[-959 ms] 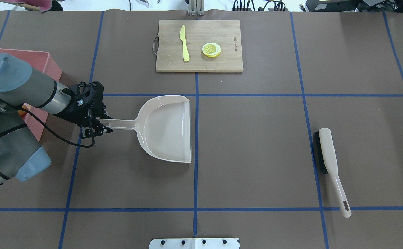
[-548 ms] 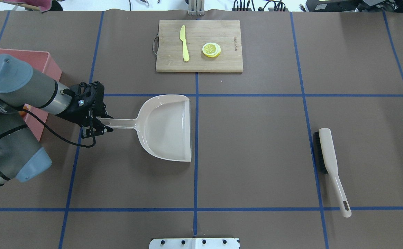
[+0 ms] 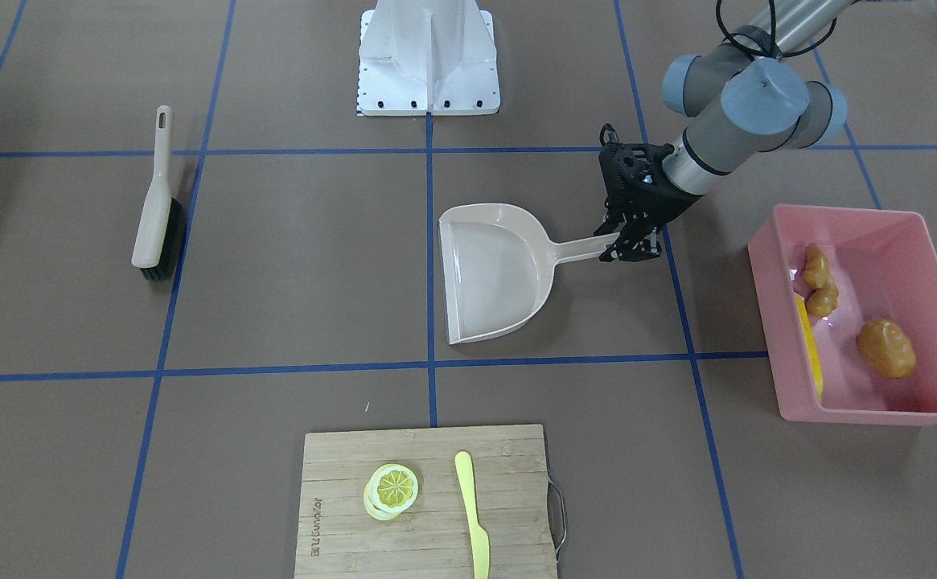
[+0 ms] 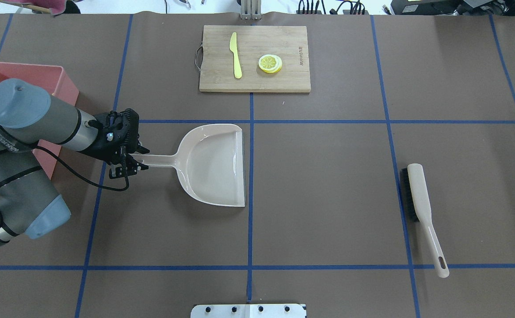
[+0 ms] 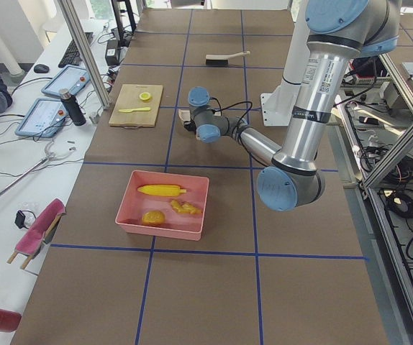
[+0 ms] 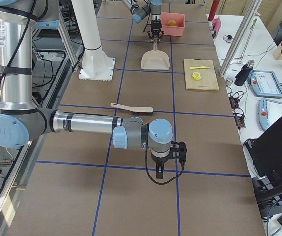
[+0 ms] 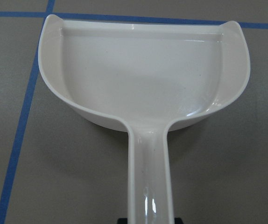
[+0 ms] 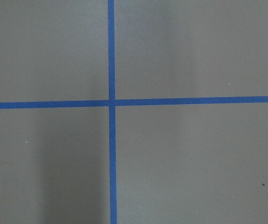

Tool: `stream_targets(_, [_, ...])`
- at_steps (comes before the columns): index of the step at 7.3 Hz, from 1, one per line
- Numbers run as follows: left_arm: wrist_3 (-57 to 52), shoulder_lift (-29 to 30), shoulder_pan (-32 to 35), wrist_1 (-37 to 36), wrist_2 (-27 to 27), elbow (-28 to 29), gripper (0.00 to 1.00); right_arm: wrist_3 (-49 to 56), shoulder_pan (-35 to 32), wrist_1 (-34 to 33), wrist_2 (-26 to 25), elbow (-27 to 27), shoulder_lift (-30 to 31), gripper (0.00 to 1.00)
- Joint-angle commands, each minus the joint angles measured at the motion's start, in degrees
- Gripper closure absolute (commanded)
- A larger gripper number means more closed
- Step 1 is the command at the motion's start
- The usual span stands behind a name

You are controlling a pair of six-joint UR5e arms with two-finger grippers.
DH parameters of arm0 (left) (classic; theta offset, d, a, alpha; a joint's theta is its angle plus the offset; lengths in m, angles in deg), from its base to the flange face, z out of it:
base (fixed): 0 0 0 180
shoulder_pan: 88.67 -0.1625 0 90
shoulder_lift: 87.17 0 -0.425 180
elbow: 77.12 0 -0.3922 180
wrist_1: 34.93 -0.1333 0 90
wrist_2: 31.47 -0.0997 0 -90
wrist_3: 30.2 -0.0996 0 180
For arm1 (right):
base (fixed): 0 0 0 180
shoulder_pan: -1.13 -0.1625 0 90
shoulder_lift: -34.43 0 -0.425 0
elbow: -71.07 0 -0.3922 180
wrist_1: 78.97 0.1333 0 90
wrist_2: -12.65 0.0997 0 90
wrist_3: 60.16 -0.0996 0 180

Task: Sweep and dump trash into bin
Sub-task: 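Lower the empty dustpan back onto the table with the left gripper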

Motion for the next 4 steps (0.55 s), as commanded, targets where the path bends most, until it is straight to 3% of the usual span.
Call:
stream_targets(1, [0.07, 0.08, 0.27, 0.61, 0.28, -0.57, 0.01, -0.02, 0.0, 0.0, 0.01, 0.09, 0.0, 0.0])
stream_targets(2, [0.42, 0.0, 1.49, 0.62, 0.45, -1.27, 0.01, -0.02, 0.0, 0.0, -0.08, 0.0, 0.0, 0.0])
stream_targets(4, [0.77, -7.08, 8.93, -0.34, 2.91, -4.07, 0.01, -0.02, 0.0, 0.0, -0.08, 0.0, 0.0, 0.0])
